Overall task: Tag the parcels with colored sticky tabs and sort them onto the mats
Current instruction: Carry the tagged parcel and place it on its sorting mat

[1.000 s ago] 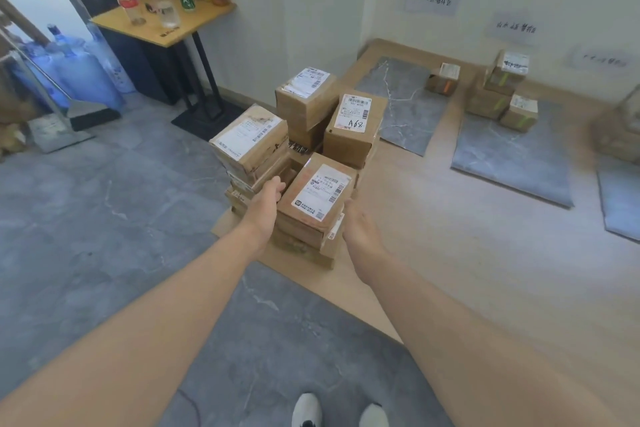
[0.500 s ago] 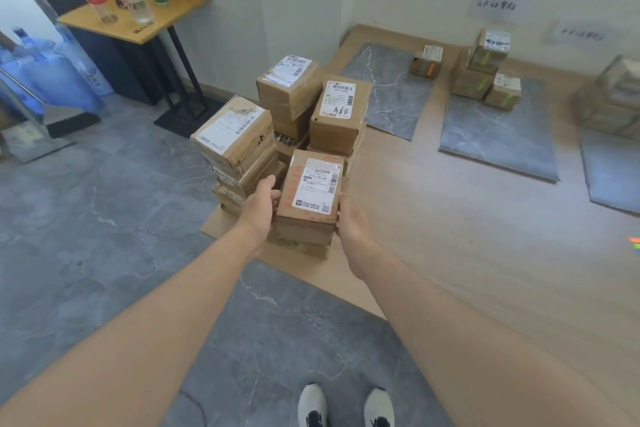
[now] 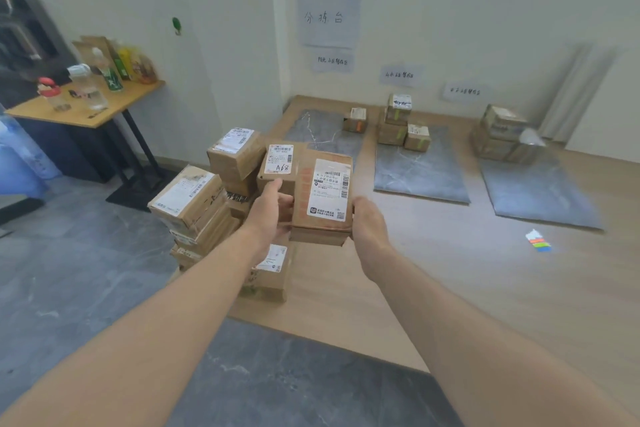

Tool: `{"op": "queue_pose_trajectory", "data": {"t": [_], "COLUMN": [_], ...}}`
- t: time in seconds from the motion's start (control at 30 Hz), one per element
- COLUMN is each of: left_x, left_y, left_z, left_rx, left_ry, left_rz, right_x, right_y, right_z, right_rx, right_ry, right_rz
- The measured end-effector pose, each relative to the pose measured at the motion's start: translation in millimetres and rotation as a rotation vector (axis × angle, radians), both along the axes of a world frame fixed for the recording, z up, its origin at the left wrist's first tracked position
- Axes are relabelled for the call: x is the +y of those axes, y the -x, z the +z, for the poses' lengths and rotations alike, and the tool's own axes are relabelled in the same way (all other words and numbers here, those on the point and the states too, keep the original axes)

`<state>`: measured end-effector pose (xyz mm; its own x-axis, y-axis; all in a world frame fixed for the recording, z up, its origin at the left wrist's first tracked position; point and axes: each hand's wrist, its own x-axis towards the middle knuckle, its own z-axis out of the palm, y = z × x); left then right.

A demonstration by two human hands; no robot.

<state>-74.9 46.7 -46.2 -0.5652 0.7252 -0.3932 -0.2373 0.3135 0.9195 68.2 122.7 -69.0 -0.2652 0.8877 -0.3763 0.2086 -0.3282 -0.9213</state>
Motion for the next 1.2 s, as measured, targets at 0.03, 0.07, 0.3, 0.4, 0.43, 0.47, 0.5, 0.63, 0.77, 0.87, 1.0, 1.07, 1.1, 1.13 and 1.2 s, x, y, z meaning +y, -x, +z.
{"op": "queue_pose_trajectory", "data": {"t": [0.03,0.07,0.3,0.4,0.43,0.47,0.5,0.63,0.77,0.87,1.0,1.07,1.1,1.13,1.2], "left_x": [6.4,13.6,65.1,85.6,92.6,99.5,106.8,135.4,161.9,179.7,203.5,216.8,223.5,229.3,241.5], "left_y": [-9.1,-19.3,-99.2,-144.8,-161.0,-176.9,-191.8,-244.6,-279.6,-292.4,-294.7,-290.8,-288.7,-287.2,-284.7], "left_z": [6.4,12.2,29.8,28.9,28.2,27.4,25.5,13.9,-0.7,-10.7,-23.8,-34.1,-41.4,-48.5,-62.8], "left_rx": [0.005,0.006,0.001,-0.015,-0.018,-0.022,-0.028,-0.058,-0.074,-0.058,-0.062,-0.068,-0.075,-0.081,-0.097], "left_ry": [-0.018,-0.035,-0.082,-0.078,-0.071,-0.063,-0.057,-0.046,-0.033,-0.012,0.021,0.048,0.063,0.082,0.113], "left_rz": [-0.018,-0.031,-0.103,-0.119,-0.133,-0.147,-0.158,-0.163,-0.229,-0.285,-0.330,-0.350,-0.357,-0.364,-0.387], "right_x": [5.9,10.9,49.0,70.8,78.0,84.6,90.1,113.7,137.2,153.2,171.7,183.2,188.8,193.3,202.6], "right_y": [-10.1,-21.3,-109.1,-154.0,-169.7,-185.0,-199.8,-254.3,-291.8,-305.2,-310.7,-308.1,-306.0,-304.2,-300.7], "right_z": [4.5,9.3,26.0,26.0,25.1,23.3,21.8,14.4,2.3,-8.7,-26.5,-37.3,-42.8,-49.0,-62.9], "right_rx": [0.009,0.017,0.031,0.026,0.021,0.020,0.020,-0.002,-0.017,-0.027,-0.060,-0.088,-0.101,-0.116,-0.133], "right_ry": [-0.013,-0.027,-0.102,-0.101,-0.099,-0.098,-0.098,-0.099,-0.094,-0.089,-0.057,-0.039,-0.027,-0.011,0.009], "right_rz": [-0.026,-0.048,-0.148,-0.170,-0.178,-0.186,-0.194,-0.211,-0.236,-0.255,-0.273,-0.280,-0.285,-0.292,-0.306]}}
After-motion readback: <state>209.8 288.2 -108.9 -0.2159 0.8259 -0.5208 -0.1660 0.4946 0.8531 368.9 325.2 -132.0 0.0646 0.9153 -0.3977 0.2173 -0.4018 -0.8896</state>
